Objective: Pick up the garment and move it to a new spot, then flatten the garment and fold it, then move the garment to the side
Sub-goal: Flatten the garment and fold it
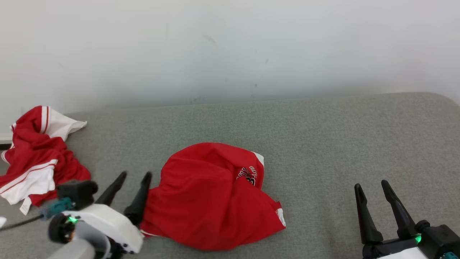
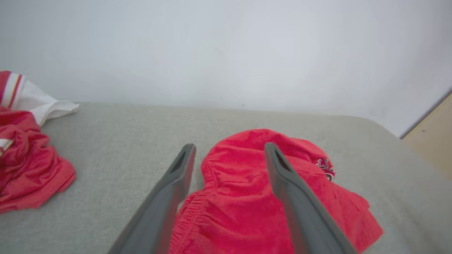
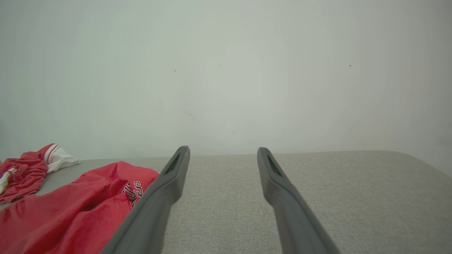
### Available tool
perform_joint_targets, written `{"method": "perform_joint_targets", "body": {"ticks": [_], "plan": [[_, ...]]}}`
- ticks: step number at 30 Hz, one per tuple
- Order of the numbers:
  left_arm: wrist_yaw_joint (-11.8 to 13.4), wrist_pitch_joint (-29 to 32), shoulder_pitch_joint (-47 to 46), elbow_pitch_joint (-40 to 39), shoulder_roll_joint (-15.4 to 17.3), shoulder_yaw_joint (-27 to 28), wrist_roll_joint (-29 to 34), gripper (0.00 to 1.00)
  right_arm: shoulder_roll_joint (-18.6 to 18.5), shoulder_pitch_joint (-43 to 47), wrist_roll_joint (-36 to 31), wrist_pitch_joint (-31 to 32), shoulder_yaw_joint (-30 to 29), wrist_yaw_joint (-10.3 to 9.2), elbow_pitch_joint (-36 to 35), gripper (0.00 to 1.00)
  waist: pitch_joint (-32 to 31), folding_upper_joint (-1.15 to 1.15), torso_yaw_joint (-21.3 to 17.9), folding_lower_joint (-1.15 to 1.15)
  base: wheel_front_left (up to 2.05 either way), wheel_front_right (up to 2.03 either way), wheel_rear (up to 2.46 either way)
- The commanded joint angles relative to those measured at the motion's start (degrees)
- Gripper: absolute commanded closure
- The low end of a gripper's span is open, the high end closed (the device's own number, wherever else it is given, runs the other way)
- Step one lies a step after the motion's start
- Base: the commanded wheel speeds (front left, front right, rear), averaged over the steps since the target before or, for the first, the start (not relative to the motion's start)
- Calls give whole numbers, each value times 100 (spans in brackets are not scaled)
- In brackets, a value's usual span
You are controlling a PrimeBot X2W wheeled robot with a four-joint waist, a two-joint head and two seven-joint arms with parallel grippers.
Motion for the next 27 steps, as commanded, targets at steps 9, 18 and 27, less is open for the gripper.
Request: {"method": "perform_joint_targets", "body": {"ticks": [9, 18, 27], "plan": [[445, -12, 1806, -902, -1375, 2149, 2379, 0, -63, 130, 31, 5, 125, -10, 3, 0, -50, 0, 67, 0, 0, 0, 0], [-322, -13, 2524, -811, -2625, 3440, 3882, 0, -97, 211, 76, 6, 165, -10, 58, 0, 16, 0, 196, 0, 0, 0, 0], [-1195, -12, 2490, -503, -3370, 4169, 4563, 0, -234, 133, 210, 5, 469, -10, 248, 0, 7, 0, 383, 0, 0, 0, 0]]}}
